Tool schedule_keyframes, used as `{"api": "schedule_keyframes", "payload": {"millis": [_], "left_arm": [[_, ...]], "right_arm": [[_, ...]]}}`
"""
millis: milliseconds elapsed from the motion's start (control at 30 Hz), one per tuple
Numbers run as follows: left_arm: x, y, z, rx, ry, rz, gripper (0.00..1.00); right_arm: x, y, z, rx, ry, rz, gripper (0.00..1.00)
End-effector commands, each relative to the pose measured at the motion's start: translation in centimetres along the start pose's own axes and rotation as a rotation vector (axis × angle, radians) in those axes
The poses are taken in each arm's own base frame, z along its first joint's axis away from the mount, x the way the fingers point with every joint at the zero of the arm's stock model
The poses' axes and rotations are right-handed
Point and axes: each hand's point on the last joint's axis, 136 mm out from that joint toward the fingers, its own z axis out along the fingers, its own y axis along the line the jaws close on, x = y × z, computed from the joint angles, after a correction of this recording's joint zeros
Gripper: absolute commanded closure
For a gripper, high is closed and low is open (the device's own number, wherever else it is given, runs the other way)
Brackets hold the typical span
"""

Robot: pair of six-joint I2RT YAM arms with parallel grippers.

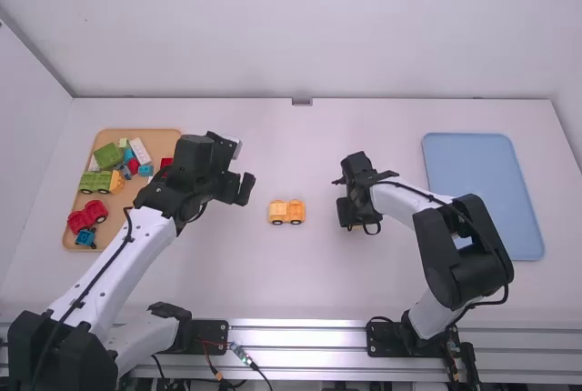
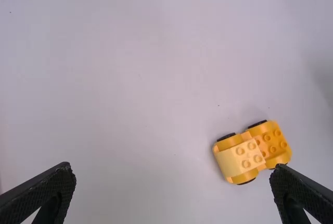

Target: Assemble lego blocks to make yellow taxi

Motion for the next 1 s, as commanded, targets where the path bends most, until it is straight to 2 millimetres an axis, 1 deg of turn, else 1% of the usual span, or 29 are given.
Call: {"api": "schedule_keyframes", "payload": {"millis": [0, 33, 100, 233, 333, 467, 800, 900, 933, 967], "left_arm": [[0.1, -0.2, -0.4, 0.001, -0.006, 0.012, 0.01], [0.1, -0.2, -0.4, 0.001, -0.003, 0.011, 0.01], [0.1, -0.2, -0.4, 0.001, -0.003, 0.011, 0.01], [0.1, -0.2, -0.4, 0.001, -0.003, 0.011, 0.01], [0.1, -0.2, -0.4, 0.001, -0.003, 0.011, 0.01], [0.1, -0.2, -0.4, 0.001, -0.003, 0.011, 0.01], [0.1, -0.2, -0.4, 0.001, -0.003, 0.011, 0.01], [0.1, -0.2, -0.4, 0.001, -0.003, 0.012, 0.01], [0.1, -0.2, -0.4, 0.001, -0.003, 0.012, 0.01], [0.1, -0.2, -0.4, 0.001, -0.003, 0.012, 0.01]], "right_arm": [[0.9, -0.5, 0.7, 0.014, 0.032, 0.004, 0.56], [1.0, -0.5, 0.8, 0.014, 0.033, 0.004, 0.58], [1.0, -0.5, 0.8, 0.013, 0.031, 0.004, 0.59], [1.0, -0.5, 1.0, 0.012, 0.024, -0.018, 0.66], [0.9, -0.4, 1.0, 0.007, 0.02, -0.033, 0.66], [0.5, -0.3, 1.0, 0.004, 0.005, -0.055, 0.66], [-0.1, 0.0, 1.0, -0.009, -0.02, -0.223, 0.66], [0.0, 0.0, 1.0, -0.009, -0.017, -0.301, 0.64], [0.0, 0.0, 1.0, -0.008, -0.017, -0.35, 0.61], [0.0, 0.0, 1.0, -0.008, -0.017, -0.37, 0.61]]}}
